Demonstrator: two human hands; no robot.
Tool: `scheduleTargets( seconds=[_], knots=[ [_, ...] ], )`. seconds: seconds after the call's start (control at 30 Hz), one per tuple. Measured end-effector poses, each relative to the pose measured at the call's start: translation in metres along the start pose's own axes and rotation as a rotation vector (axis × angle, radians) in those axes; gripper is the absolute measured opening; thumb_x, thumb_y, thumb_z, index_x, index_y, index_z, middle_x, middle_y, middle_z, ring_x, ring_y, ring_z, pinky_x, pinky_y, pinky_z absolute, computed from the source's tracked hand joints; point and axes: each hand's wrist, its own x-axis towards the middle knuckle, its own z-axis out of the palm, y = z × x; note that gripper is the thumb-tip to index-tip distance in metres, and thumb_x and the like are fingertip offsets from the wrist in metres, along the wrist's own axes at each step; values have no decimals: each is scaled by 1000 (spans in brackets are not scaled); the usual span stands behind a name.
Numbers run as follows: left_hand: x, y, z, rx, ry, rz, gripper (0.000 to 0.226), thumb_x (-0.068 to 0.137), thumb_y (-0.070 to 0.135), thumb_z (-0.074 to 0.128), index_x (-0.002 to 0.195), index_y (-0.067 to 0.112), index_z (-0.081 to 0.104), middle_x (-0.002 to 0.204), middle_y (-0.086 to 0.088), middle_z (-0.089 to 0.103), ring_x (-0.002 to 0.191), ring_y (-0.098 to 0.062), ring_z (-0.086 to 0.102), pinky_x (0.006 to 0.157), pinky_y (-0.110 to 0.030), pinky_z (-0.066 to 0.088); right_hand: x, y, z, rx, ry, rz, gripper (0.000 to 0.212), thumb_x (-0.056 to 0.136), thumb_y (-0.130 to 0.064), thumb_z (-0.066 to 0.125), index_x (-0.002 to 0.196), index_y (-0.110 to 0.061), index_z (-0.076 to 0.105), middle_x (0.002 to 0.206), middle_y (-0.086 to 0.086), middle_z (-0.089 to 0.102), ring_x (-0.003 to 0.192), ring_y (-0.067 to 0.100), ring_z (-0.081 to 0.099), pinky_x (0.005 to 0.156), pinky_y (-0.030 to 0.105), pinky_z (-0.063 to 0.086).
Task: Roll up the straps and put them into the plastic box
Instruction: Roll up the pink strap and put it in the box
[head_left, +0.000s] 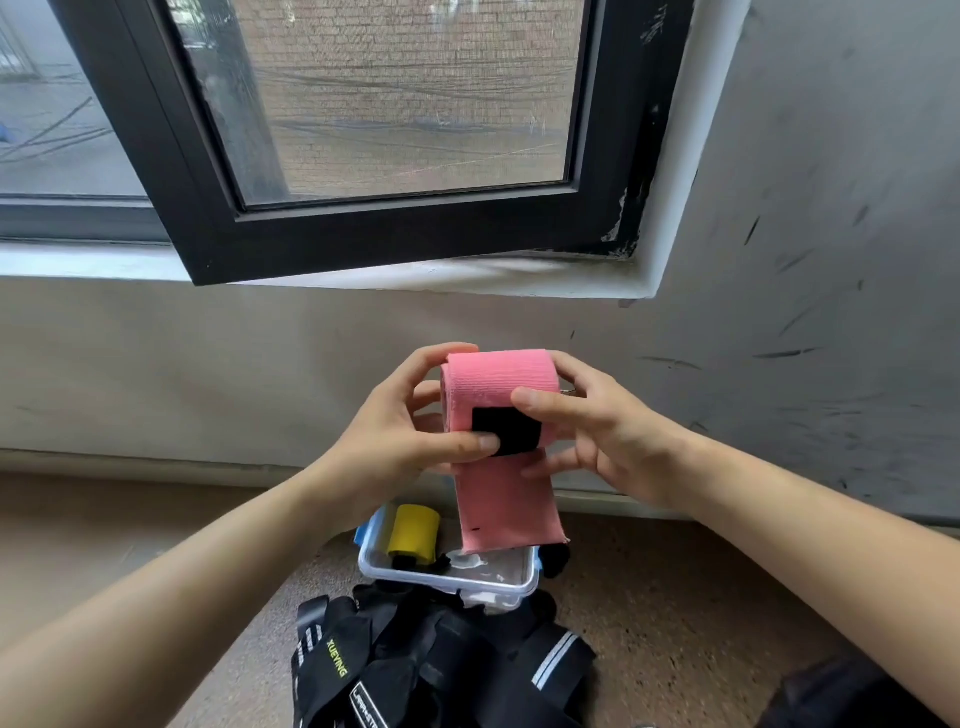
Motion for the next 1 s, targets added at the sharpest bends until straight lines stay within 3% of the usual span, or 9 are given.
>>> scheduleTargets(
  seconds=[0.1,0.23,0.37,0.43,0.57,0.67,0.8,0.9,1.0],
  knots=[
    [0,0,-3,20,-28,-57,85,65,14,90,137,43,55,129,-7,68,106,-25,74,79,-42,63,1,2,-1,64,-14,-43,58,81,-25,79,135,-24,57,129,11,69,117,32,68,92,51,59],
    [-2,-2,-2,-30,-74,-223,82,67,40,90,139,39,52,129,-8,70,106,-27,75,80,-45,63,2,-2,-4,91,28,-97,67,75,-11,81,135,-24,55,134,24,61,119,36,66,100,55,55],
    [-3,5,2,-124,-44,-309,72,71,59,79,133,29,59,124,-12,71,86,-33,75,71,-38,63,0,-2,-6,10,6,-123,76,70,-3,80,137,-27,52,122,12,61,102,23,70,96,48,59],
    [-2,6,3,-144,-12,-301,65,75,53,78,131,25,61,122,-11,72,85,-35,74,71,-38,64,-1,-1,-4,-41,-19,-134,78,69,1,80,136,-27,51,117,7,62,99,17,68,91,42,60],
    [-1,2,1,-159,30,-260,70,67,43,85,131,25,61,117,-9,76,97,-45,72,86,-46,63,-1,-1,-4,-64,-55,-98,83,71,-2,80,142,-32,49,131,6,57,111,22,67,92,48,60],
    [0,-1,0,-175,26,-213,80,60,39,88,134,28,60,115,-13,76,98,-43,73,86,-44,63,0,0,-6,-18,-88,-11,70,81,-25,76,144,-37,48,137,7,56,121,30,65,89,53,60],
    [1,-5,0,-172,44,-146,83,57,32,91,135,33,60,119,-17,73,99,-32,75,82,-43,61,2,4,-9,-66,-116,54,55,87,-54,62,139,-39,53,131,13,59,103,34,70,70,42,63],
    [-1,-9,1,-95,57,-112,83,59,26,94,133,38,60,124,-15,70,106,-31,74,80,-40,60,5,9,-12,-39,-88,41,55,86,-51,65,137,-33,55,128,15,60,97,35,72,62,37,61],
    [-2,-13,0,26,51,-94,84,61,19,93,133,38,55,127,-12,65,103,-29,74,83,-44,63,10,16,-14,-33,-37,41,62,79,-41,80,135,-28,57,130,16,63,92,32,73,65,39,58]
  ],
)
